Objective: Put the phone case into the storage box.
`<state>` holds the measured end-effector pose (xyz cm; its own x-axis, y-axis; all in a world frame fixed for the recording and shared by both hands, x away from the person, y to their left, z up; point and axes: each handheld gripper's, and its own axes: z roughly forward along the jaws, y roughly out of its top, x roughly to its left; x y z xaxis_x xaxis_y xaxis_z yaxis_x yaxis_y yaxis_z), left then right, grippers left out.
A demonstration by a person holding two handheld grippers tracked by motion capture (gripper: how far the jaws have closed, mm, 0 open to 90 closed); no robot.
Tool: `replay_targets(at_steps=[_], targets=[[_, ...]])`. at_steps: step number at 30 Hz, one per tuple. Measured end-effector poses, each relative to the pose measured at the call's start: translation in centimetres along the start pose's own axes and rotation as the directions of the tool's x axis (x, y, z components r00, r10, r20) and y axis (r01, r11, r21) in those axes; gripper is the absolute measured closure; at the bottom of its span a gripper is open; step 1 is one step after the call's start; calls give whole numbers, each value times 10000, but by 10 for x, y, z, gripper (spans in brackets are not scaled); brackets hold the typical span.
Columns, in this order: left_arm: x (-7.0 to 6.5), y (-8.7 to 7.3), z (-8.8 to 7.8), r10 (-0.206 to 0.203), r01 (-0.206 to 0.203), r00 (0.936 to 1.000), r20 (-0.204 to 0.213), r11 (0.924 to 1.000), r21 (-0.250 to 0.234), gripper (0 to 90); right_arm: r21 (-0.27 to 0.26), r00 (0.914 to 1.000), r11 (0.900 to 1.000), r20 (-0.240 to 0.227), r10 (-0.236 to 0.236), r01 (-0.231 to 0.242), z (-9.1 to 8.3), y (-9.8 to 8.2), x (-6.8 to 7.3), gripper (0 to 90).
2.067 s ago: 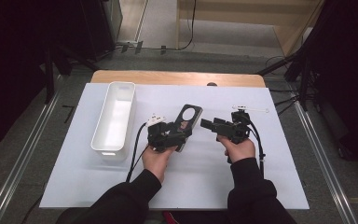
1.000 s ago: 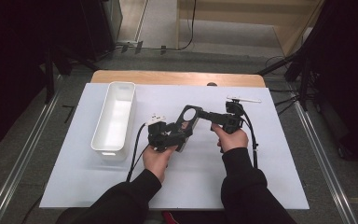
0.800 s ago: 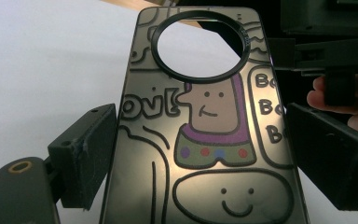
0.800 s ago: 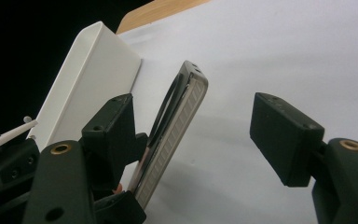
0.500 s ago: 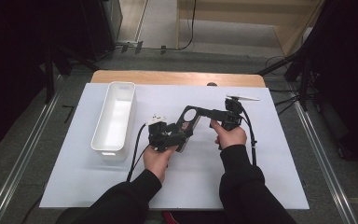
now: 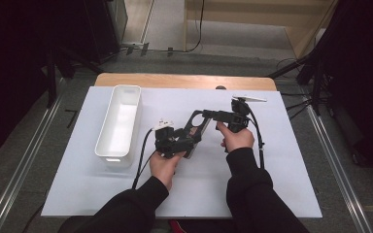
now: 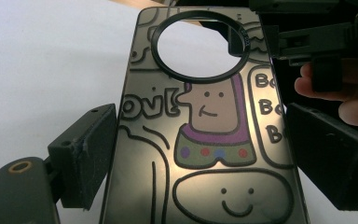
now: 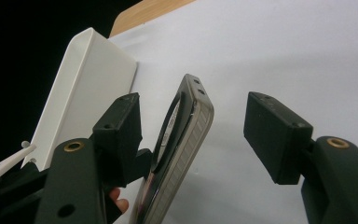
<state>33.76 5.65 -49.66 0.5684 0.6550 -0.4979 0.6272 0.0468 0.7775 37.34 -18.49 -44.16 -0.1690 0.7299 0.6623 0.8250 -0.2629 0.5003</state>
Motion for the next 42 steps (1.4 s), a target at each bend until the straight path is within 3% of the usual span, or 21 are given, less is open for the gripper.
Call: replay_targets(at_steps=[9,18,24,32,42], targets=[[0,0,0,-14,15,10000,29,10000,-17,111,154,9995,9994,13,316,-316,7,4,3,403],[0,0,-1,-12,12,10000,-44,9999,-103,112,77,9984,9984,97,560,-561,11,5,6,503],[0,0,-1,-20,19,10000,-50,9999,-121,112,99,9956,9957,-137,926,-924,11,7,4,572],[-1,-1,-1,26,-27,10000,-17,9998,-210,112,136,9949,9953,-280,965,-962,7,7,3,652],[-2,-3,-1,-177,174,9998,-57,9991,-385,112,141,9897,9911,-531,1328,-1323,9,8,2,694]])
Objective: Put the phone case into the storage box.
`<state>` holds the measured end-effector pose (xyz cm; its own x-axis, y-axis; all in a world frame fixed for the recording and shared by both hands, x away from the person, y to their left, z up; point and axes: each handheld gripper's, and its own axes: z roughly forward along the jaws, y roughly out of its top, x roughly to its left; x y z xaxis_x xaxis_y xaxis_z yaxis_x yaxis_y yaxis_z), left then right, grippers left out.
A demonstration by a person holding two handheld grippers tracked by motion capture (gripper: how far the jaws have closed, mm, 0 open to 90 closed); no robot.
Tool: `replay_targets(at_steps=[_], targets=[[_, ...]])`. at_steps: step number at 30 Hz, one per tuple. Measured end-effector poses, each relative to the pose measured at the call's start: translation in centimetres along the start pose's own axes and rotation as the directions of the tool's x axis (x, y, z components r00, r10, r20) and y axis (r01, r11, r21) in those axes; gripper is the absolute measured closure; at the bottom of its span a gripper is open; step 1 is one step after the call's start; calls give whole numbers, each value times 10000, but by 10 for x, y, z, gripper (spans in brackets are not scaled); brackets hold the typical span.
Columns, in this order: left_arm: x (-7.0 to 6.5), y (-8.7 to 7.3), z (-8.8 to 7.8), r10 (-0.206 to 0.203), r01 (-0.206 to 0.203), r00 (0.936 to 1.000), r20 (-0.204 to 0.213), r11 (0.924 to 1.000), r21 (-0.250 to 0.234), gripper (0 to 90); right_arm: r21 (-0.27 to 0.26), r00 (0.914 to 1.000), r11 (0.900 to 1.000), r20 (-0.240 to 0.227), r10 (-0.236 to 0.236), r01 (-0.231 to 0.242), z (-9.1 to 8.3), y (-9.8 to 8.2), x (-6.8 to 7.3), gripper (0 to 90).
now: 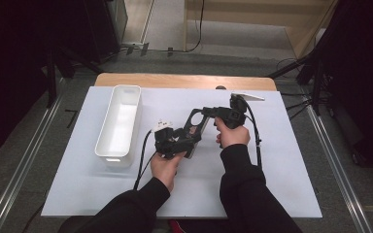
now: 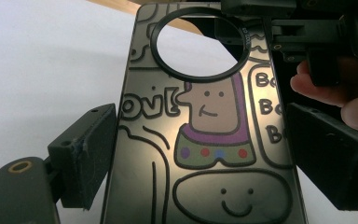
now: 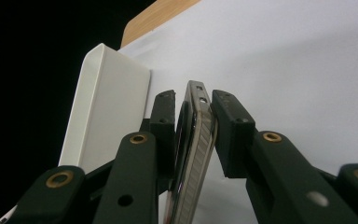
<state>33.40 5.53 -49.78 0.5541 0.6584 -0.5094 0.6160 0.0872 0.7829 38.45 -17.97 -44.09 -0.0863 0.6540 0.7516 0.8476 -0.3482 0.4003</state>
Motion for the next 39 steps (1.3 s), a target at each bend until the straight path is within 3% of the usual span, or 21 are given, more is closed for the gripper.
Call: replay_targets(at_steps=[7,22,33,39], targets=[[-2,0,-1,-75,74,10000,-38,9998,-182,112,-110,9999,9999,-43,130,-130,1,0,2,716],[0,-5,1,-675,677,9977,62,9973,-269,112,-45,9999,9999,11,117,-117,6,2,9,752],[1,-5,1,-765,768,9970,137,9967,-275,111,84,9998,9998,-121,164,-163,6,3,11,765],[1,-4,1,-486,487,9988,27,9984,-298,111,177,9990,9995,-351,276,-270,7,5,10,771]])
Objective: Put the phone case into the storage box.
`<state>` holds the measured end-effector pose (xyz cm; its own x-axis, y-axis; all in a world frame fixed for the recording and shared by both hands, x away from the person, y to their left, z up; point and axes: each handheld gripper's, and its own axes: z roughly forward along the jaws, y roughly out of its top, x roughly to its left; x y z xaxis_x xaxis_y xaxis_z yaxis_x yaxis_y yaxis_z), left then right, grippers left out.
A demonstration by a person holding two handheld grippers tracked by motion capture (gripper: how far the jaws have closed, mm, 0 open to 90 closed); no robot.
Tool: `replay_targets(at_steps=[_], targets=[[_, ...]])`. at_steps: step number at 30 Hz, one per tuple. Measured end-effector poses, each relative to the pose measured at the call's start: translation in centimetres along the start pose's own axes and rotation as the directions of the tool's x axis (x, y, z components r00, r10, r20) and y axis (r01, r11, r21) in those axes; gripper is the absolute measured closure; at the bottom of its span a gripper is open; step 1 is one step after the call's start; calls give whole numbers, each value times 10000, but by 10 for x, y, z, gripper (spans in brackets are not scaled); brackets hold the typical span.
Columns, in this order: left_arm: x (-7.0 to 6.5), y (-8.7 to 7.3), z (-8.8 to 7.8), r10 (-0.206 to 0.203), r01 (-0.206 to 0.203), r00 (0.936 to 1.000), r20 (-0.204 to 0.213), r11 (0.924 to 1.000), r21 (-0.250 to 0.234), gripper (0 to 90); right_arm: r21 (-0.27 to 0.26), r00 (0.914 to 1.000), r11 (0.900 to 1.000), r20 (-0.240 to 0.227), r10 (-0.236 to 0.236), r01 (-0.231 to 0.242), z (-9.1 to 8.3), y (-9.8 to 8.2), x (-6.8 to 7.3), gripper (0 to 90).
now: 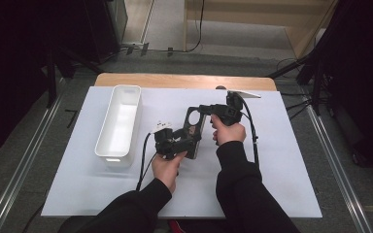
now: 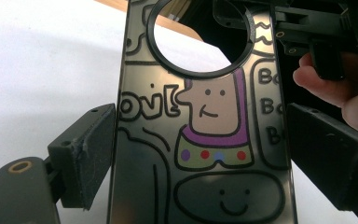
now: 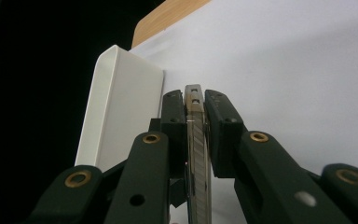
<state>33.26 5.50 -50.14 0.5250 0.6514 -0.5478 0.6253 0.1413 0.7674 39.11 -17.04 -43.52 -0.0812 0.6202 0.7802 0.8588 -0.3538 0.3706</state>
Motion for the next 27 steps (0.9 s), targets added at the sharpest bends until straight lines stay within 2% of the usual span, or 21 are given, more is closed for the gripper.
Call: replay_targets(at_steps=[6,9,14,16,23,27], targets=[[-1,1,0,103,-103,9999,38,9999,-27,111,-40,10000,10000,-9,-60,60,-1,0,1,773],[0,1,1,-8,8,9999,105,10000,-39,111,-46,10000,10000,-24,-87,87,-2,1,1,773],[-1,1,1,188,-188,9998,93,9998,-29,110,32,9998,9998,-74,-185,185,-3,1,3,773],[-1,1,2,59,-57,9998,208,10000,-77,110,16,9997,9997,-67,-228,228,-4,1,3,773],[0,2,2,218,-212,9992,339,9996,-178,110,31,9995,9995,-108,-301,301,-7,2,6,774],[-1,2,3,165,-159,9993,342,9997,-197,110,7,9994,9994,-69,-346,346,-7,3,6,774]])
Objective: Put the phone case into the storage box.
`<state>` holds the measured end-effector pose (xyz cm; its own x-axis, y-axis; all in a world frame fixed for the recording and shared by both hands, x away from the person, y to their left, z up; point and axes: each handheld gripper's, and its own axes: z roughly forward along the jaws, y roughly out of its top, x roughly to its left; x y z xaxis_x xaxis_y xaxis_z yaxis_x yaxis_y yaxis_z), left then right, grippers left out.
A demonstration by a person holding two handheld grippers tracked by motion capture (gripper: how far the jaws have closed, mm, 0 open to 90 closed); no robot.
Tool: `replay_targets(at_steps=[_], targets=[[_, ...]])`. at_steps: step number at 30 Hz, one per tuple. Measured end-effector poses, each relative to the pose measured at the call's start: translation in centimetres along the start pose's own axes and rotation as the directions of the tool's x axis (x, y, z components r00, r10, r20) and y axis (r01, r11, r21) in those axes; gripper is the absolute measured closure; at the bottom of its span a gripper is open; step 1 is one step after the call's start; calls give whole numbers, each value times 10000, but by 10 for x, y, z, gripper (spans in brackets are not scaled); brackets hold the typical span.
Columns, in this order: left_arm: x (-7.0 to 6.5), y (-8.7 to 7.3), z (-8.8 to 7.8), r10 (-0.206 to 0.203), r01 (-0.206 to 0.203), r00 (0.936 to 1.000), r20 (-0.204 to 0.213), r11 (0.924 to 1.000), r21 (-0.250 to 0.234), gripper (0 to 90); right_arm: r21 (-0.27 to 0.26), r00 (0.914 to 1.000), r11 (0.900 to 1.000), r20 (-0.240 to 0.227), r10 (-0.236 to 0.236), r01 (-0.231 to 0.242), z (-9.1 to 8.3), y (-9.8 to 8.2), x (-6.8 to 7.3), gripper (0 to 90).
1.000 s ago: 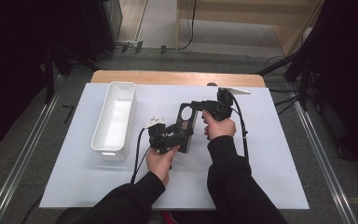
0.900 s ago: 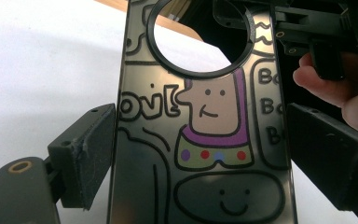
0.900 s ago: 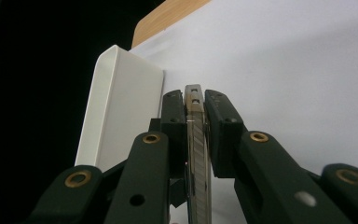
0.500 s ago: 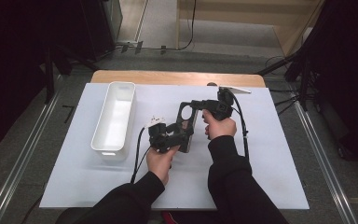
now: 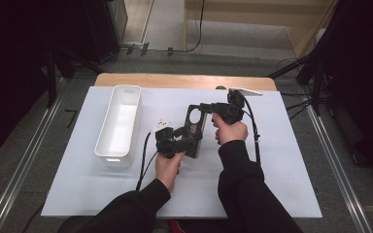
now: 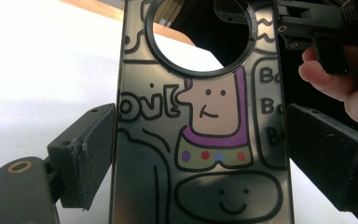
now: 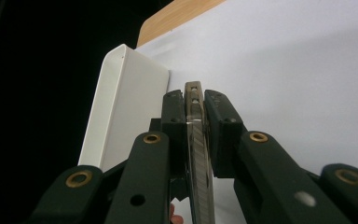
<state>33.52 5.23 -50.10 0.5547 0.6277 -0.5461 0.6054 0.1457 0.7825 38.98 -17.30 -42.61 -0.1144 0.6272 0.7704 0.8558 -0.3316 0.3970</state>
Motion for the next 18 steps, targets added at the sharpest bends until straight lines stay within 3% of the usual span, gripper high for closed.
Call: replay_targets(at_steps=[6,18], targets=[[1,0,2,-121,121,9999,71,9999,85,109,58,10000,10000,55,-4,4,0,1,0,774],[3,2,1,156,-159,9997,167,9997,182,107,207,9998,9996,31,-171,171,0,2,2,774]])
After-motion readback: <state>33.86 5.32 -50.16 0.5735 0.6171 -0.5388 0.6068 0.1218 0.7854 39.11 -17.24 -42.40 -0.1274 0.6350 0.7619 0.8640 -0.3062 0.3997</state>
